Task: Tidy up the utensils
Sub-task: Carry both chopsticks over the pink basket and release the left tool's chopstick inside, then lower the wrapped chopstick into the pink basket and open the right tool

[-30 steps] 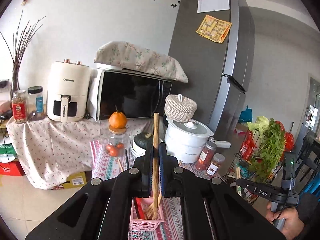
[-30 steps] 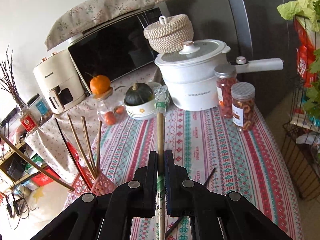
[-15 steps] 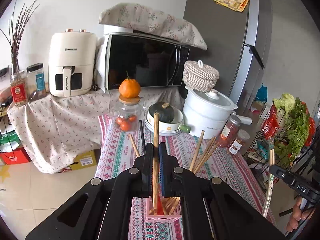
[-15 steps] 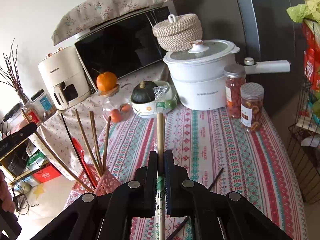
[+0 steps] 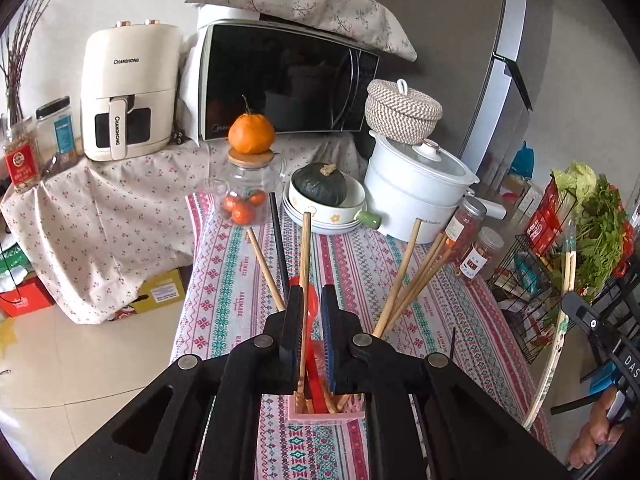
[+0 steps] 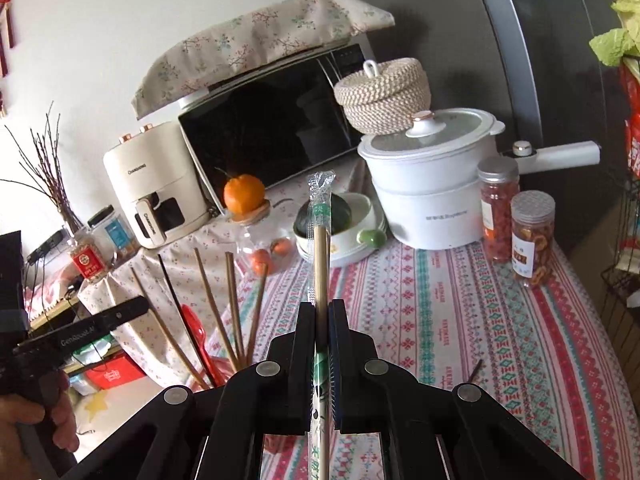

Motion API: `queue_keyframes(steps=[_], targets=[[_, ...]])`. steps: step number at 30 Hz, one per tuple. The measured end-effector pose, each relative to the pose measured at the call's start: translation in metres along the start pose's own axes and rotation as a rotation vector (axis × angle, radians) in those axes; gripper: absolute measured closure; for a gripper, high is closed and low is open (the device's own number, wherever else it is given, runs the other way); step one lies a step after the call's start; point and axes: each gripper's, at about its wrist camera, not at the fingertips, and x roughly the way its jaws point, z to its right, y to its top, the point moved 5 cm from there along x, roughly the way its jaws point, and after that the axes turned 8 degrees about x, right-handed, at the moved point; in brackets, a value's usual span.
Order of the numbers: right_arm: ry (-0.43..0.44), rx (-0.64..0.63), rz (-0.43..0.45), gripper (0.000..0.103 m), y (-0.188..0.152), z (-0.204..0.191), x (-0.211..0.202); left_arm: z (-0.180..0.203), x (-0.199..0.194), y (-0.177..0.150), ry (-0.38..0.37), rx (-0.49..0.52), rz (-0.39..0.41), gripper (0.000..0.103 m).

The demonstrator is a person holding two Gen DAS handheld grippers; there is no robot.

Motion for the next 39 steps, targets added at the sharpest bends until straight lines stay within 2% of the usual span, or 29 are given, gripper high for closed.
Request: queue_keyframes(steps=[4,6,10,15,20,24,29,39], targets=[[0.035,0.031,0.072,0.098,0.005,-0.02,0.001,-0.006,-0.008,-0.012,-0.01,-0.027,-0.067,0.067],[0.037,0.024,0.101,0.098,0.007,-0.034,0.006,-0.01,-0.01,-0.02,-0.017,-0.036,-0.112,0.062],[0.03,0.01,0.188,0.098,0.004,-0.062,0.017,-0.021,-0.01,-0.04,0.013,0.012,-0.198,0.057],[0.015,0.007,0.289,0.098,-0.006,-0.087,0.04,-0.049,-0.007,-0.059,0.067,0.01,-0.265,0.057],[-0.056,-0.046,0.417,0.098,-0.021,-0.104,0.055,-0.064,-0.008,-0.065,-0.006,-0.081,-0.282,0.057],[-0.122,-0.086,0.481,0.098,-0.037,-0.109,0.066,-0.062,-0.003,-0.068,-0.019,-0.084,-0.304,0.057],[-0.195,-0.11,0.526,0.098,-0.049,-0.105,0.076,-0.057,-0.002,-0.067,-0.031,-0.082,-0.308,0.057],[-0.186,-0.067,0.442,0.093,-0.063,-0.091,0.087,-0.053,0.001,-0.065,-0.035,-0.089,-0.305,0.057]])
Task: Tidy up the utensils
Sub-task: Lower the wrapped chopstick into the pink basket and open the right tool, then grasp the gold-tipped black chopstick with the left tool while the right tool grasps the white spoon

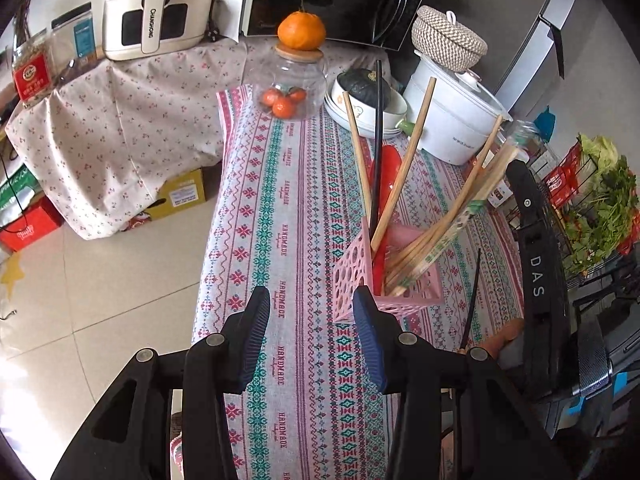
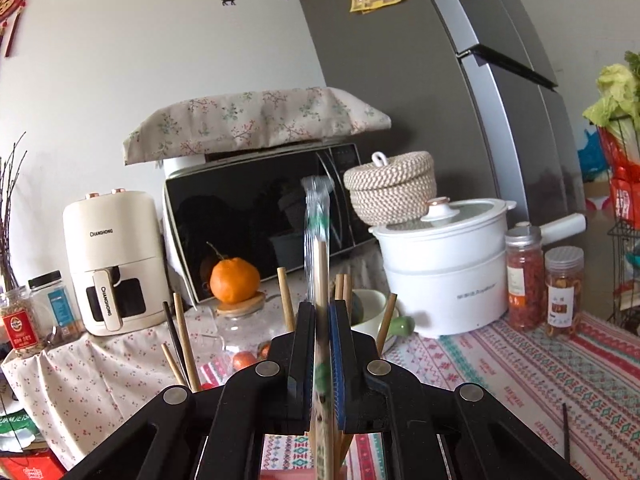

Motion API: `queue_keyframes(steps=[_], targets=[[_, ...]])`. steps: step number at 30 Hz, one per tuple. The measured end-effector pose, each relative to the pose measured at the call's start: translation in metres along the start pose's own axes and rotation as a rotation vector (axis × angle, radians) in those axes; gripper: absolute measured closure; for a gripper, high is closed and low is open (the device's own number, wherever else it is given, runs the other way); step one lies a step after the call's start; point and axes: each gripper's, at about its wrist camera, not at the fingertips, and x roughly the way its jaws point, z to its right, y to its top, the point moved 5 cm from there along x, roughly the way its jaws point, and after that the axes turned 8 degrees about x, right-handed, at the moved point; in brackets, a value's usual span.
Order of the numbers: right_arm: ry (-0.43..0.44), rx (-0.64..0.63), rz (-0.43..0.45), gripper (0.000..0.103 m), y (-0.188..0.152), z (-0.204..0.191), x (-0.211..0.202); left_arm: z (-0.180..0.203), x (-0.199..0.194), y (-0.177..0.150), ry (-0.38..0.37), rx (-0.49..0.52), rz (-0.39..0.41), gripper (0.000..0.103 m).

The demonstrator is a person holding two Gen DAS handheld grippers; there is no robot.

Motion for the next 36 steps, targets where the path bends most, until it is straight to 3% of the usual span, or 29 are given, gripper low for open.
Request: queue_keyframes(steps=[2,3,5,8,12,21,26,32,36], targets=[[0.009,-0.004,-0.024,0.082,0.002,0.0,-0.001,0.001,0.0,0.0,0.002,-0.001,0.0,0.057],[0.018,0.0,-0.039,0.072,0.004,0.0,-0.001,0.002,0.0,0.001,0.002,-0.002,-0.001,0.057],[0.031,0.009,-0.071,0.064,0.01,0.001,-0.003,0.004,-0.002,0.001,-0.001,-0.002,0.004,0.055],[0.035,-0.004,-0.114,0.062,0.025,0.003,-0.007,0.007,-0.005,0.002,0.006,-0.003,0.017,0.049],[0.033,-0.012,-0.176,0.047,0.047,0.013,-0.015,0.012,-0.009,0.0,0.011,0.006,0.028,0.039],[-0.031,-0.099,-0.353,0.026,0.06,0.054,-0.035,0.033,-0.013,-0.005,0.023,0.042,0.039,0.03],[-0.076,-0.132,-0.476,0.019,0.052,0.083,-0.042,0.051,-0.009,-0.008,0.022,0.077,0.029,0.027],[-0.19,-0.211,-0.739,0.016,0.022,0.13,-0.037,0.08,0.005,-0.017,0.015,0.145,-0.011,0.025],[-0.248,-0.195,-0.859,0.016,0.007,0.172,-0.039,0.104,0.019,-0.026,0.017,0.203,-0.05,0.025]])
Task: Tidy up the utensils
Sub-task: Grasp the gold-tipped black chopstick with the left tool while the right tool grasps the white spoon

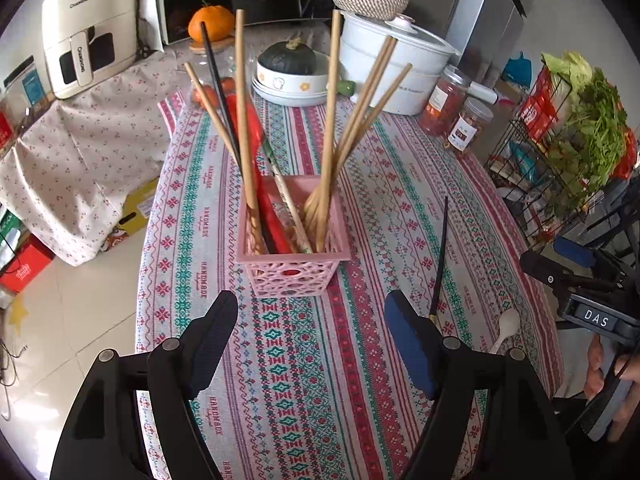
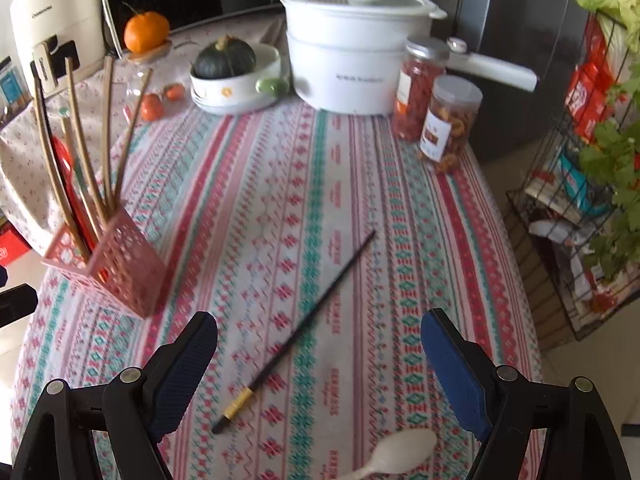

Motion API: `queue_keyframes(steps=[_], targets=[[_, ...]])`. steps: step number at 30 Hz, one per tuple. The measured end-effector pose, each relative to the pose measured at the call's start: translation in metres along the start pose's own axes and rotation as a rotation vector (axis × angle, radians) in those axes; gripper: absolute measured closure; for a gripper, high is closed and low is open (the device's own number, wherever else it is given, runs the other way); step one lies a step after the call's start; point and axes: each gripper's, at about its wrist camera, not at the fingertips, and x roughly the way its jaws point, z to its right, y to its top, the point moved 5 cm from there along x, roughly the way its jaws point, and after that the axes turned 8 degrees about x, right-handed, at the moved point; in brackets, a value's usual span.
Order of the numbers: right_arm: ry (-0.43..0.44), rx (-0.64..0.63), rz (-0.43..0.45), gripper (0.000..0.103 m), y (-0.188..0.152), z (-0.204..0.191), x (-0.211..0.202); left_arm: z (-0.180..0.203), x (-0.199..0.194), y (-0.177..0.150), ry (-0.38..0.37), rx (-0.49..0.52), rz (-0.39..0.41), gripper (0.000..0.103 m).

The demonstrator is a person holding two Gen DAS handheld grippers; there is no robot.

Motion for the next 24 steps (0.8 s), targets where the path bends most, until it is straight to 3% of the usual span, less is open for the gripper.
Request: queue_keyframes(steps=[7,11,13,17,19,21,24], targets=[[0.049,0.183,-0.328,0.016,-0.053,0.06,0.053,0.039,0.027,-0.013,-0.043,0.091,-0.075,0.025],[0.011,0.162,-0.434,0.017,-0.082,0.068,0.075,0.058,0.039,-0.021,-0.067,0.13,-0.098,0.025],[0.0,0.14,-0.454,0.021,-0.09,0.068,0.081,0.066,0.043,-0.024,-0.069,0.153,-0.105,0.025],[-0.057,0.081,-0.407,0.028,-0.09,0.063,0.081,0.076,0.054,-0.03,-0.041,0.199,-0.125,0.025],[-0.08,0.059,-0.387,0.04,-0.088,0.064,0.081,0.078,0.058,-0.031,-0.022,0.212,-0.136,0.025],[-0.074,0.055,-0.375,0.05,-0.083,0.067,0.081,0.081,0.059,-0.031,-0.014,0.217,-0.135,0.025],[-0.035,0.062,-0.37,0.053,-0.073,0.075,0.083,0.088,0.059,-0.029,-0.014,0.222,-0.138,0.025]])
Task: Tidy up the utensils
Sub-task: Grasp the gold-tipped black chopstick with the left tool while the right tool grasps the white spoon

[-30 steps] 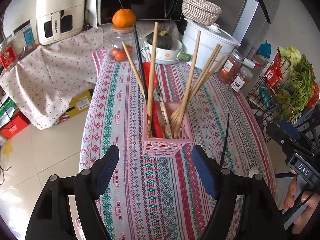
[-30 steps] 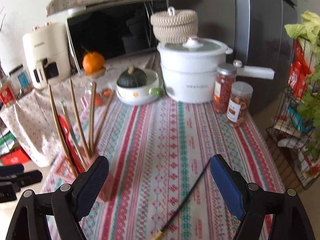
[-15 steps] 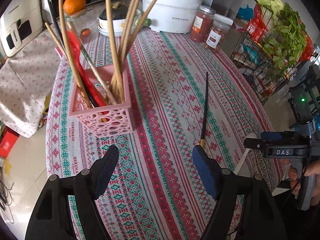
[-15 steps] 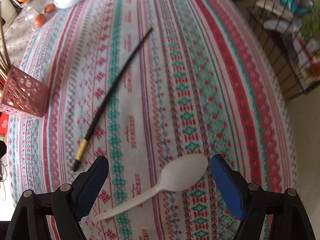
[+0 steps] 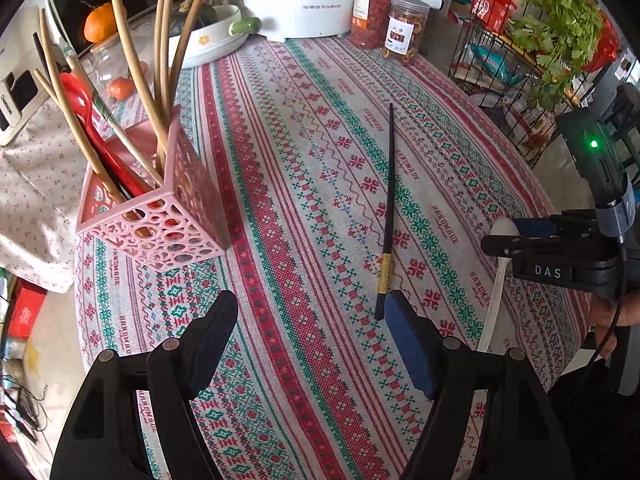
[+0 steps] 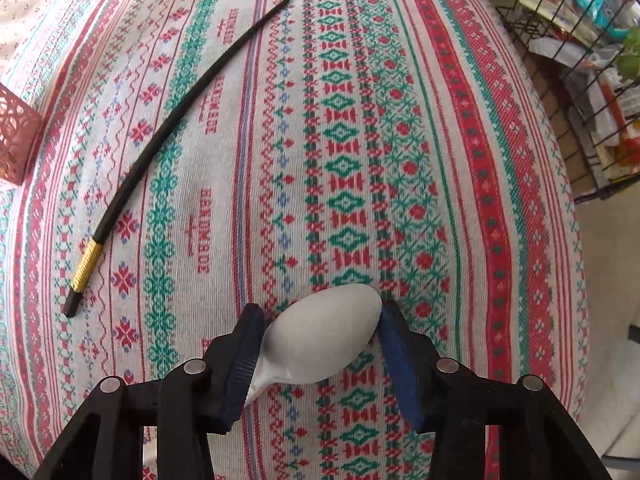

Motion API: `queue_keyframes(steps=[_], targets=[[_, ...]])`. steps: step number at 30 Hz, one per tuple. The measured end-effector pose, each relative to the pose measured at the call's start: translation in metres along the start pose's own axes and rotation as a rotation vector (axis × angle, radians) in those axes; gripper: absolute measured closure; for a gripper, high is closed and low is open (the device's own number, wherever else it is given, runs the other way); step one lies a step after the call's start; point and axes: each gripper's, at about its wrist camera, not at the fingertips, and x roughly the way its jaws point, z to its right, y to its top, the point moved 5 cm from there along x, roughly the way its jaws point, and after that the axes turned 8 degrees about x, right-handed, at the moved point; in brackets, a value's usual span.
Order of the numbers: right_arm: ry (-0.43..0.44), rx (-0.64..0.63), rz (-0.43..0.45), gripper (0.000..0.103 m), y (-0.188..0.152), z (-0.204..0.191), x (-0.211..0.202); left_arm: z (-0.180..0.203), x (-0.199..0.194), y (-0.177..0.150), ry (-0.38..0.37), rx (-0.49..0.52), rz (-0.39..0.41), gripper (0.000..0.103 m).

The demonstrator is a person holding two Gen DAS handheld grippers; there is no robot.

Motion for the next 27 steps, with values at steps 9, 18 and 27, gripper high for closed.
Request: queue_keyframes(steps=[9,18,27], targets=[[0.172,0.08,-0.019,0.073,0.036,0.026,-0.003,0.029,0.0,0.029,-0.055,0.021,-0.001,0.029],[0.286,0.178,-0.091,0.083,0.063,0.051,0.001,0.057,0.041,0.099,-0.125,-0.01,-0.04,0.056],[0.317,0.222,-0.11,0.054,0.07,0.054,-0.004,0.058,0.119,0.171,-0.117,-0.013,-0.119,0.082]])
